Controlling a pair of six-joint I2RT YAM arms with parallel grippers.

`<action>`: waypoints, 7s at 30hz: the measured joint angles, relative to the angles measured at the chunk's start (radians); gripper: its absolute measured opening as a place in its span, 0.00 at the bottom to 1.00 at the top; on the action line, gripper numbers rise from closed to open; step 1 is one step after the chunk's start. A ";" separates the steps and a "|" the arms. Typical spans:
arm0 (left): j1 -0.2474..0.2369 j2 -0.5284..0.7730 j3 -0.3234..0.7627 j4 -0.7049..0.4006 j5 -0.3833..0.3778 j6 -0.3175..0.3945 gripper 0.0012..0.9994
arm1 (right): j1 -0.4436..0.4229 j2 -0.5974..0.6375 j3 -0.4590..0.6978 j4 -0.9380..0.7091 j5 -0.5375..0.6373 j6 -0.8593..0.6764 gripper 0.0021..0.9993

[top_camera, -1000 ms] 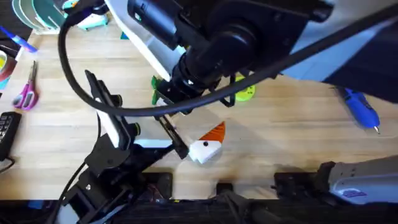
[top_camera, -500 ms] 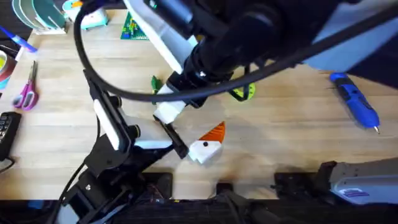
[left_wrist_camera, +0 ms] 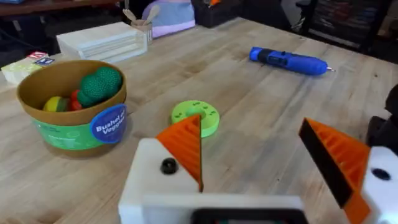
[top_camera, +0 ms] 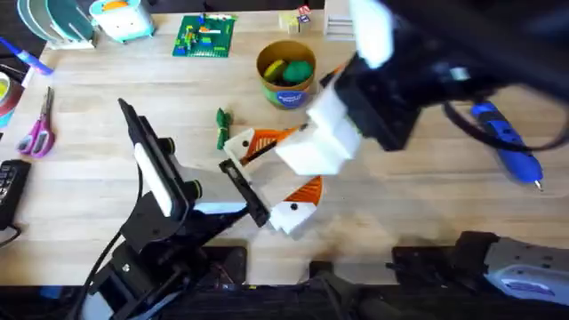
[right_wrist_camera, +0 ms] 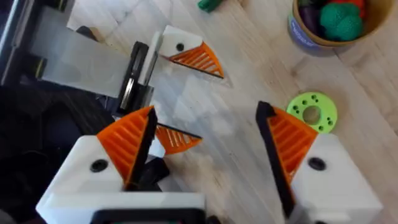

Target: Pick up the gripper from the table and insert it into the empty holder that is missing its gripper. Then pick up a screw, insert it into the mounting hole, and use the screwdriver to tighten it. Finally, clean up the table by picking up the vegetable and placing it into the bucket.

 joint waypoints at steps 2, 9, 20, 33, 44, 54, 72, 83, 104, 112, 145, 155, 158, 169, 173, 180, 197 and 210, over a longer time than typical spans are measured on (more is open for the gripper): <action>0.000 0.000 0.000 0.000 0.000 0.001 0.99 | -0.001 -0.034 0.000 -0.026 0.000 -0.010 1.00; 0.000 0.000 0.000 0.001 0.000 0.003 0.99 | -0.002 -0.137 0.000 -0.141 0.005 -0.056 0.99; 0.000 0.000 0.000 0.001 0.000 0.003 0.83 | -0.002 -0.315 -0.088 -0.198 0.017 -0.045 0.99; 0.000 0.000 -0.002 0.014 0.005 0.010 0.01 | -0.014 -0.591 -0.293 -0.219 0.159 0.130 0.99; 0.000 0.000 -0.002 0.019 0.016 0.010 0.01 | -0.251 -0.591 -0.294 -0.307 0.529 0.217 0.99; 0.000 0.000 -0.002 0.019 0.016 0.010 0.01 | -0.643 -0.517 -0.294 -0.226 0.586 0.190 0.99; 0.000 0.000 -0.002 0.017 0.017 0.010 0.01 | -1.304 0.028 -0.300 0.066 0.391 -0.414 0.99; 0.000 0.000 -0.002 0.006 0.018 0.010 0.01 | -1.513 0.366 -0.300 0.142 0.150 -0.654 0.99; 0.000 0.000 -0.002 0.006 0.018 0.010 0.01 | -1.498 0.543 -0.301 0.285 0.082 -0.834 0.99; 0.000 0.000 -0.002 0.006 0.018 0.010 0.01 | -1.486 0.566 -0.302 0.287 0.082 -0.837 0.93; 0.000 0.000 -0.002 0.006 0.018 0.010 0.01 | -1.487 0.576 -0.301 0.313 0.090 -0.845 0.02; 0.000 0.000 -0.002 0.006 0.018 0.010 0.01 | -1.466 0.445 -0.302 0.360 0.078 -0.749 0.02; 0.000 0.000 -0.002 0.006 0.018 0.010 0.01 | -1.454 0.333 -0.301 0.394 0.071 -0.682 0.02; 0.000 0.000 -0.002 0.006 0.018 0.010 0.01 | -1.427 -0.082 -0.301 0.469 -0.138 -0.382 0.02; 0.000 0.000 -0.002 0.006 0.018 0.010 0.01 | -1.334 -0.222 -0.348 0.576 -0.204 -0.286 0.02; 0.000 0.000 -0.002 0.006 0.018 0.010 0.01 | -1.052 -0.420 -0.573 0.971 -0.252 -0.105 0.02; 0.000 0.000 -0.002 0.006 0.019 0.010 0.01 | -0.337 -0.403 -0.788 1.463 -0.277 0.040 0.02; 0.000 0.000 -0.002 0.006 0.019 0.010 0.01 | -0.092 -0.303 -0.788 1.566 -0.277 0.043 0.02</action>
